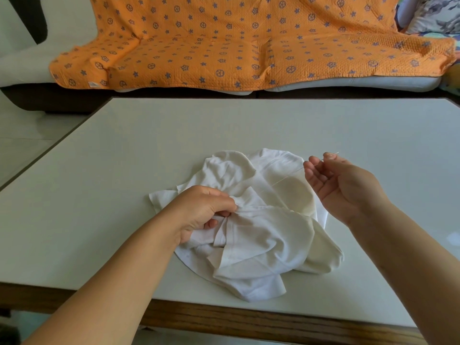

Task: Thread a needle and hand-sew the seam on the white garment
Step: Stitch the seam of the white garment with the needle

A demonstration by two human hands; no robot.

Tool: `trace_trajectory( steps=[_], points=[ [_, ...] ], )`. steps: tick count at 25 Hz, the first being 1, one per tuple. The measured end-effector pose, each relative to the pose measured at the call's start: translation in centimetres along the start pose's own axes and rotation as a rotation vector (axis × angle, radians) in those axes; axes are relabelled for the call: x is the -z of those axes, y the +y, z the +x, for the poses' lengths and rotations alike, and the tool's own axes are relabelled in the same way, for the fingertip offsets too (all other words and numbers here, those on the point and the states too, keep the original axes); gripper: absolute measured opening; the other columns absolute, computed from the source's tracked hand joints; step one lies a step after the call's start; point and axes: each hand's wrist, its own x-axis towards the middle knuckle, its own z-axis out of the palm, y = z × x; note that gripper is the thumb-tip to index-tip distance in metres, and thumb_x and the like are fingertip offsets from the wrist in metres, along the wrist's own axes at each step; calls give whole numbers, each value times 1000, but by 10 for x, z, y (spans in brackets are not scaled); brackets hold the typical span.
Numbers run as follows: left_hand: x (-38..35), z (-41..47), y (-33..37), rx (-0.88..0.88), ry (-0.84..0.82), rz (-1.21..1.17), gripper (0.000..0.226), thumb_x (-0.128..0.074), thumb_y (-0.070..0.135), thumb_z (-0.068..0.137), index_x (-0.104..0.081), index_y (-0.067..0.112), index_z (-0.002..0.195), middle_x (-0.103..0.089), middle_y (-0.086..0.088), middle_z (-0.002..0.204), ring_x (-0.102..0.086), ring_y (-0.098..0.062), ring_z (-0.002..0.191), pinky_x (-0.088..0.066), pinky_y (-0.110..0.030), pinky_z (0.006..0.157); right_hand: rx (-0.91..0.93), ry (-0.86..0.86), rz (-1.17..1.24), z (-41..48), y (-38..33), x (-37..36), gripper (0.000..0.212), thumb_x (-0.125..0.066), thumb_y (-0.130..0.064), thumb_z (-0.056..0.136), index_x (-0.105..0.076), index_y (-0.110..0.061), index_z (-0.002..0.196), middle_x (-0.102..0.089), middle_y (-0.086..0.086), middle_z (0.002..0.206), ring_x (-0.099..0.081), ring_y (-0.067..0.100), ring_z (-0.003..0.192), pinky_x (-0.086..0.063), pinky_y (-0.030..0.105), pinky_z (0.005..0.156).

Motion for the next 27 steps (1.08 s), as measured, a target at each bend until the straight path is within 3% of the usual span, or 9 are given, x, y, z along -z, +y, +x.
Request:
trace_trajectory(
  steps=[5, 9, 10, 14, 16, 19, 21, 23, 27],
  points=[
    [-3, -5, 0, -22, 7, 4, 4, -75, 10, 80, -73, 14, 79, -67, -2, 78, -59, -9, 66, -46, -21, 56, 16, 12, -48, -3, 3, 0, 28, -37, 1, 101, -52, -10, 79, -63, 8, 68, -70, 18, 60, -57, 24, 59],
    [5, -17, 11, -339, 451, 285, 24, -72, 43, 84, -67, 21, 91, -65, 11, 79, -61, -9, 68, -44, -22, 58, 23, -69, -97, -21, 4, -19, 20, -42, -2, 100, -54, -12, 87, -68, 10, 75, -72, 21, 70, -58, 25, 63],
    [4, -22, 16, -325, 396, 233, 31, -64, 48, 89, -70, 18, 87, -68, 9, 73, -57, -9, 60, -40, -22, 52, 19, -118, -94, -28, 6, -25, 18, -43, -3, 100, -54, -12, 89, -69, 11, 77, -72, 22, 74, -58, 25, 65],
    [-19, -35, 26, 151, -368, -399, 52, -50, 57, 90, -72, 10, 88, -72, -3, 74, -47, -6, 47, -24, -13, 35, -98, -370, -151, -62, 21, -50, 11, -45, -1, 98, -51, -10, 95, -69, 17, 83, -71, 28, 79, -60, 28, 67],
    [-15, -26, 21, 200, -420, -658, 31, -61, 42, 82, -68, 13, 74, -56, 4, 53, -42, -1, 38, -21, -7, 32, -193, -489, -235, -75, 26, -54, 8, -48, -3, 96, -53, -9, 96, -69, 18, 83, -71, 29, 76, -59, 29, 64],
    [-1, -14, 18, 239, -374, -866, 17, -65, 21, 76, -67, 11, 89, -58, 6, 59, -38, 0, 31, -21, -5, 30, -274, -509, -422, -75, 22, -45, 4, -53, -11, 94, -57, -9, 95, -67, 16, 77, -69, 26, 70, -55, 27, 56],
    [9, -12, 15, 218, -309, -796, 12, -64, 20, 79, -67, 13, 89, -54, 9, 59, -35, -1, 31, -21, -7, 29, -323, -450, -543, -68, 20, -38, 4, -54, -12, 96, -58, -10, 94, -64, 15, 73, -67, 25, 64, -52, 26, 52],
    [11, -11, 11, 125, -189, -480, 8, -63, 20, 88, -69, 15, 89, -52, 7, 61, -34, 0, 36, -22, -9, 32, -282, -355, -684, -57, 22, -33, 5, -55, -13, 97, -58, -10, 95, -63, 12, 69, -62, 21, 57, -49, 26, 48],
    [9, -17, 8, -130, -67, -26, 13, -62, 20, 94, -73, 14, 94, -55, 7, 62, -43, -5, 47, -32, -16, 41, 15, -214, -992, -42, 38, -38, 8, -55, -18, 97, -62, -16, 94, -61, 1, 61, -57, 12, 49, -46, 20, 48]
  ],
)
